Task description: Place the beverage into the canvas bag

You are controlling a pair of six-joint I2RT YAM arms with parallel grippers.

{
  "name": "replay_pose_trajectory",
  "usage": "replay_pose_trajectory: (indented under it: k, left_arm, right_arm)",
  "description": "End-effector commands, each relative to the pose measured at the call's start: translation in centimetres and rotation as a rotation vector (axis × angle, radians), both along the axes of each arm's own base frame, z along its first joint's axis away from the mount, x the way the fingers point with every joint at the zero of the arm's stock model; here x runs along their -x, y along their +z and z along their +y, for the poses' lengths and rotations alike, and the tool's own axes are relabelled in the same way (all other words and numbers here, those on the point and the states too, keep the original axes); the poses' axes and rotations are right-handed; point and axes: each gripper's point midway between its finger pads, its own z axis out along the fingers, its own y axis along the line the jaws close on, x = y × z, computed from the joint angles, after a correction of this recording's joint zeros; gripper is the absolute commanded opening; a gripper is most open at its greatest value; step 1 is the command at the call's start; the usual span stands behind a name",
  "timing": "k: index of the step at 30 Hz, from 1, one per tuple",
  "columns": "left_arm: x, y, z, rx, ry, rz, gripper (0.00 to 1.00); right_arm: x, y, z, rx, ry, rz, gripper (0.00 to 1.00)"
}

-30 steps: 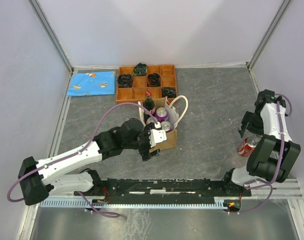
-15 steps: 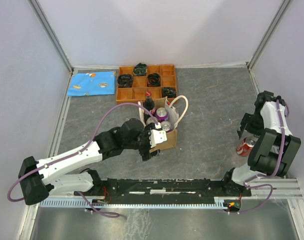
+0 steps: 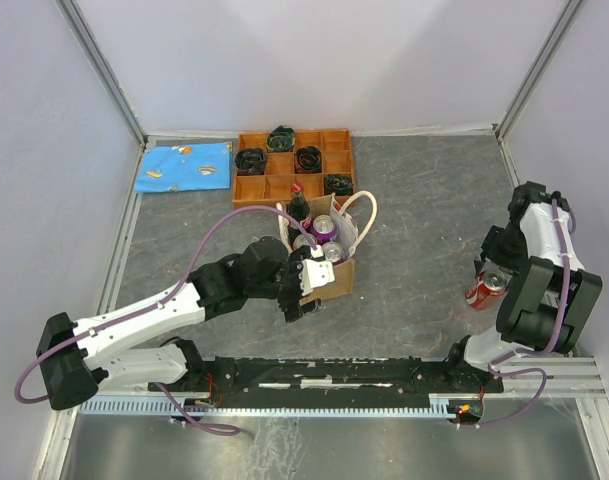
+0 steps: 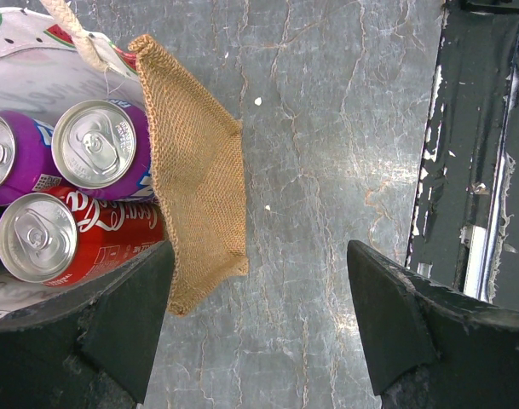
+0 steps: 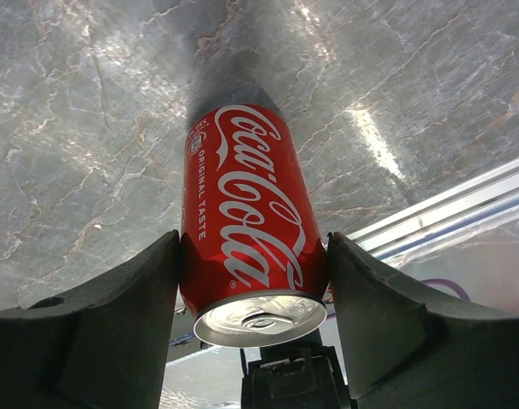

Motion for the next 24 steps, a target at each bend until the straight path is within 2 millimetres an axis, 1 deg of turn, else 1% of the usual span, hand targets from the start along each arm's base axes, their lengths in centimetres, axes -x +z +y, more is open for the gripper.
replay_pose_trajectory:
  k: [1, 7, 11, 15, 18, 24]
  left_arm:
    - [0.1, 1.0, -0.5, 0.019, -0.039, -0.037, 0.88]
    - [0.1, 1.0, -0.2, 0.018, -0.031, -0.042, 0.88]
    - [0.0, 1.0, 0.0, 0.015, -0.027, -0.048, 0.88]
    - [-0.1, 1.1, 0.0, 0.018, -0.025, -0.060, 0.88]
    - [0.0, 0.8, 0.1, 0.019, -0.027, -0.063, 0.88]
    - [-0.1, 0.8, 0.2, 0.019, -0.025, -0.068, 0.88]
  right_arm:
    - [-4.4, -0.6, 2.5, -0.057, 0.018, -0.126, 0.69]
    - [-7.5, -0.5, 4.2, -0.036, 0.074, -0.141, 0.69]
    - [-8.6, -0.3, 4.9, -0.034, 0.104, -0.140, 0.78]
    - [-8.6, 0.5, 4.7, -0.023, 0.121, -0.159, 0.88]
    - [-8.5, 1.2, 5.0, -0.035, 0.137, -0.168, 0.91]
    - [-7.9, 2.1, 5.0, -0.031, 0.150, -0.164, 0.91]
